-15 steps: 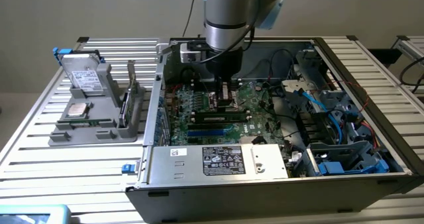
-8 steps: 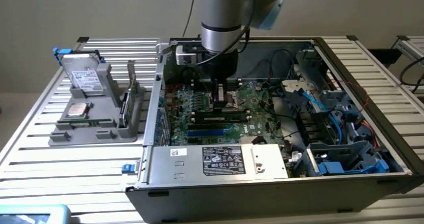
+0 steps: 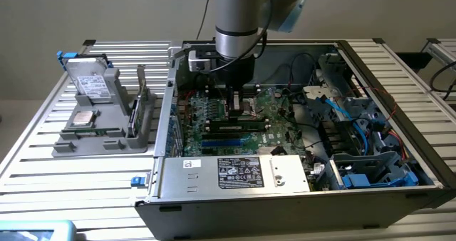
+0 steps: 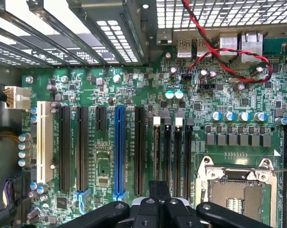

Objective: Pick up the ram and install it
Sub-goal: 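Press down the ram until it locks into place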

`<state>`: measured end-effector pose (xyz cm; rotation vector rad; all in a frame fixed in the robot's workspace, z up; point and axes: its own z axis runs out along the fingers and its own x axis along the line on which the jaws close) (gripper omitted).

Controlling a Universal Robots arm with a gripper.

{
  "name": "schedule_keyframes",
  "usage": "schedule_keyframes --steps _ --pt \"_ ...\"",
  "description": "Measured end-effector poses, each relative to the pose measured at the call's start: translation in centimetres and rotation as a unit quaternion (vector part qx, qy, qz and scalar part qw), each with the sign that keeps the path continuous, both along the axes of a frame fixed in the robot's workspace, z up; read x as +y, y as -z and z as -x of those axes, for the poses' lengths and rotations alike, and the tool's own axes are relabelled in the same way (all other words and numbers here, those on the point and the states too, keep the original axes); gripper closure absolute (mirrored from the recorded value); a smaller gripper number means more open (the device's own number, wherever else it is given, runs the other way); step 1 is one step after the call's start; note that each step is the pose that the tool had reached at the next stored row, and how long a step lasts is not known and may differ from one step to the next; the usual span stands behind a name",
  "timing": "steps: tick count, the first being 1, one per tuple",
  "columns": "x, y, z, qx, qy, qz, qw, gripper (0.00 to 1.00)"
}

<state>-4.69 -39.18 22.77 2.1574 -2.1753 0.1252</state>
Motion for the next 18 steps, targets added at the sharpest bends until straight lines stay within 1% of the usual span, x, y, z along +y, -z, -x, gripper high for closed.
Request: schedule_keyframes --steps 10,12,14,18 --pt "0.00 0.40 0.0 -0.0002 0.000 0.0001 1.0000 0.89" --pt "0.03 0.16 0.0 -0.0011 0.000 -0.0011 1.0000 0.89" --pt "0.00 -0.40 -0.4 -0.0004 0.000 -0.0001 1.0000 0.89" --pt "0.00 -0.91 -1.2 -0.0004 0.000 -0.0001 1.0000 0.89"
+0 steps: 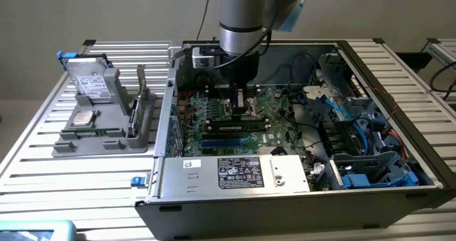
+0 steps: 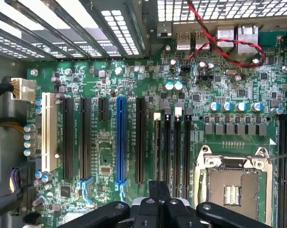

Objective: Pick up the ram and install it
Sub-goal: 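Press down the ram until it locks into place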

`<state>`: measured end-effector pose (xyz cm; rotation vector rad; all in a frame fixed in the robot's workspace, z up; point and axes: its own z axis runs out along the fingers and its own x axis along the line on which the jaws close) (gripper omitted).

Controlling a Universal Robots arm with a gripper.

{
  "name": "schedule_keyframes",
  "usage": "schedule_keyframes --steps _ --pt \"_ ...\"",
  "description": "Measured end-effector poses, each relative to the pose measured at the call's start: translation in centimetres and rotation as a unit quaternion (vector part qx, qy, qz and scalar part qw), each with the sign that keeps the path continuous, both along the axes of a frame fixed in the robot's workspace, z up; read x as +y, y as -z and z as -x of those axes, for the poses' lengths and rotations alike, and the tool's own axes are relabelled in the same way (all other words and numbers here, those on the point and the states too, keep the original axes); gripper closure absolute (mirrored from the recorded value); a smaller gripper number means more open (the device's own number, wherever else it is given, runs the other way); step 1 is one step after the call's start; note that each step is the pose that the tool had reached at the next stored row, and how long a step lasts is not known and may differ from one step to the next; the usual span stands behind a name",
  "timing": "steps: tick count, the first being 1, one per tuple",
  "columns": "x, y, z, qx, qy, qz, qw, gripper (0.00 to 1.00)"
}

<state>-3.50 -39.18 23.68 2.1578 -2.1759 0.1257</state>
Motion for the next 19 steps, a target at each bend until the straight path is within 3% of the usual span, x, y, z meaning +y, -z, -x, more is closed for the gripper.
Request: schedule_keyframes --steps 5,14,19 --pt "-0.03 -0.46 -0.74 0.0000 0.000 0.0001 1.0000 0.89" --pt "-0.04 -0.51 -0.78 0.0002 0.000 -0.0001 1.0000 0.89" --pt "-0.04 -0.51 -0.80 0.0002 0.025 0.0001 0.9997 0.89"
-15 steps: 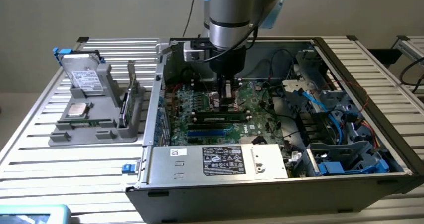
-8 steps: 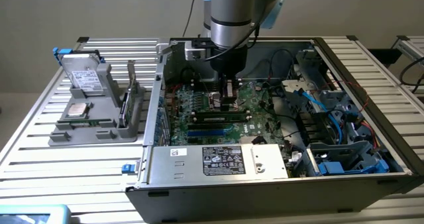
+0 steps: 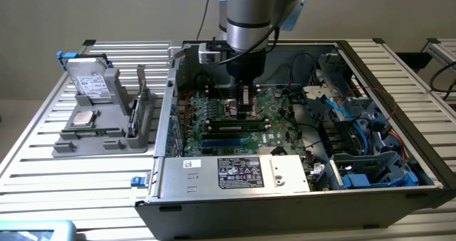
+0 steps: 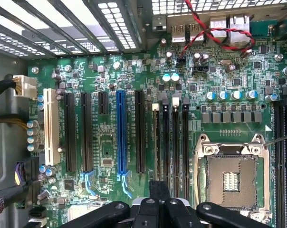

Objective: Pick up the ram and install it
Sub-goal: 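Press down the ram until it locks into place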

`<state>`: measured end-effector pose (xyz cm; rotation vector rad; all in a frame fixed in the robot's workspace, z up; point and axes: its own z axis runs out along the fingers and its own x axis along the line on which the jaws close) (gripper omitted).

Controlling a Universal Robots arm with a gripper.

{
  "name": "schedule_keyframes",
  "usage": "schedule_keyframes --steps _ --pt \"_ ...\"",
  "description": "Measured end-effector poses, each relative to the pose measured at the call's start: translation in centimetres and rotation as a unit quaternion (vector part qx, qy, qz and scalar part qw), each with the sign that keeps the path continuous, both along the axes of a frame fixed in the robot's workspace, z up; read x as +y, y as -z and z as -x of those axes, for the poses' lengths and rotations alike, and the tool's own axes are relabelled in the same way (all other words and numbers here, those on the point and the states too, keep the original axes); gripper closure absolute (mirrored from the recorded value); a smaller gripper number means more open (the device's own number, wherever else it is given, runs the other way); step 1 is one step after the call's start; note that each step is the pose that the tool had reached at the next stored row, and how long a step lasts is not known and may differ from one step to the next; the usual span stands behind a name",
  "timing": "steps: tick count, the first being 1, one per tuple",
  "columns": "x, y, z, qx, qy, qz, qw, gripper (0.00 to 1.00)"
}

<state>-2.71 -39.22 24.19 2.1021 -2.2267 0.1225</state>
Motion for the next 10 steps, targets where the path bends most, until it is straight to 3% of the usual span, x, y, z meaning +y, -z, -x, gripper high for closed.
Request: schedule_keyframes --steps 7,10 --pt "0.00 0.02 0.00 -0.0001 0.046 0.0000 0.9990 0.89" --pt "0.00 0.04 0.00 -0.0031 0.063 -0.0003 0.9980 0.89"
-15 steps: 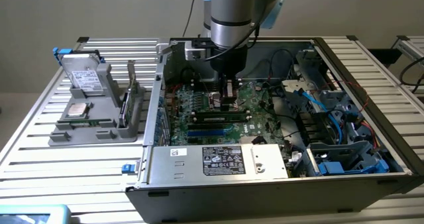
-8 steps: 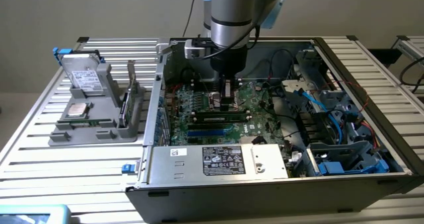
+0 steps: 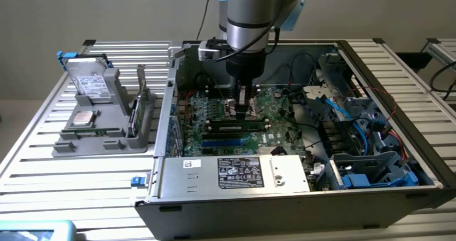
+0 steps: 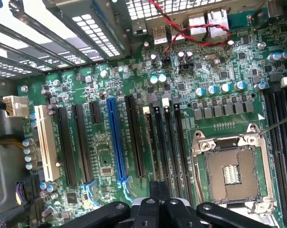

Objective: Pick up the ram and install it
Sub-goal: 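Press down the ram until it locks into place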

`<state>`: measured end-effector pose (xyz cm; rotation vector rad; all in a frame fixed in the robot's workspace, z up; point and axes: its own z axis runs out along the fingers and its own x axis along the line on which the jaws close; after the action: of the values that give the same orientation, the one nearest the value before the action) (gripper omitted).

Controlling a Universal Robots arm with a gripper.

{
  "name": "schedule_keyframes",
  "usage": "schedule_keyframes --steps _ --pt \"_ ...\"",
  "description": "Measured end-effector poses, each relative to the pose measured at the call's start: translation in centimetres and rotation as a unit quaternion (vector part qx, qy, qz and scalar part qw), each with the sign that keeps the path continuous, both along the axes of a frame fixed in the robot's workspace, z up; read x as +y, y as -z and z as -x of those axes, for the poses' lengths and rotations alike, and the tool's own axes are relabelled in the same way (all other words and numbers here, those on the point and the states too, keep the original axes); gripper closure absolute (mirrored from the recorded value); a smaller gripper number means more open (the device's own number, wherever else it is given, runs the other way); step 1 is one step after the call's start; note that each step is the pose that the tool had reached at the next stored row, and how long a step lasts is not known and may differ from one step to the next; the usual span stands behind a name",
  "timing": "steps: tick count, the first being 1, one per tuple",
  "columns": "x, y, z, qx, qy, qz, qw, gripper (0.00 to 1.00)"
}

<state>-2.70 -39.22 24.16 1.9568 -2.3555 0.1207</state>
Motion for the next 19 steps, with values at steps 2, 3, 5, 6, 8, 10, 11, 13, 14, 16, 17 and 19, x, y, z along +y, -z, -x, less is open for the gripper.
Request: schedule_keyframes --steps 2,3,5,6,8,10,11,13,14,16,17,19 --pt "0.00 0.01 0.00 -0.0017 0.011 0.0001 0.9999 0.89" --pt "0.00 0.01 0.00 -0.0019 0.017 0.0001 0.9999 0.89" --pt "0.00 0.01 0.00 -0.0026 0.030 0.0001 0.9995 0.89" --pt "0.00 0.01 0.00 -0.0030 0.036 0.0001 0.9993 0.89" --pt "0.00 0.01 0.00 -0.0037 0.048 0.0001 0.9988 0.89" --pt "0.00 0.01 0.00 -0.0042 0.060 0.0001 0.9982 0.89" --pt "0.00 0.01 0.00 -0.0045 0.065 0.0001 0.9979 0.89" --pt "0.00 0.01 0.00 -0.0050 0.078 0.0001 0.9969 0.89" --pt "0.00 0.01 0.00 -0.0053 0.084 0.0001 0.9965 0.89" --pt "0.00 0.00 0.00 -0.0059 0.097 0.0002 0.9953 0.89" --pt "0.00 0.00 0.00 -0.0061 0.102 0.0002 0.9947 0.89" --pt "0.00 0.01 0.00 -0.0065 0.114 0.0002 0.9934 0.89"
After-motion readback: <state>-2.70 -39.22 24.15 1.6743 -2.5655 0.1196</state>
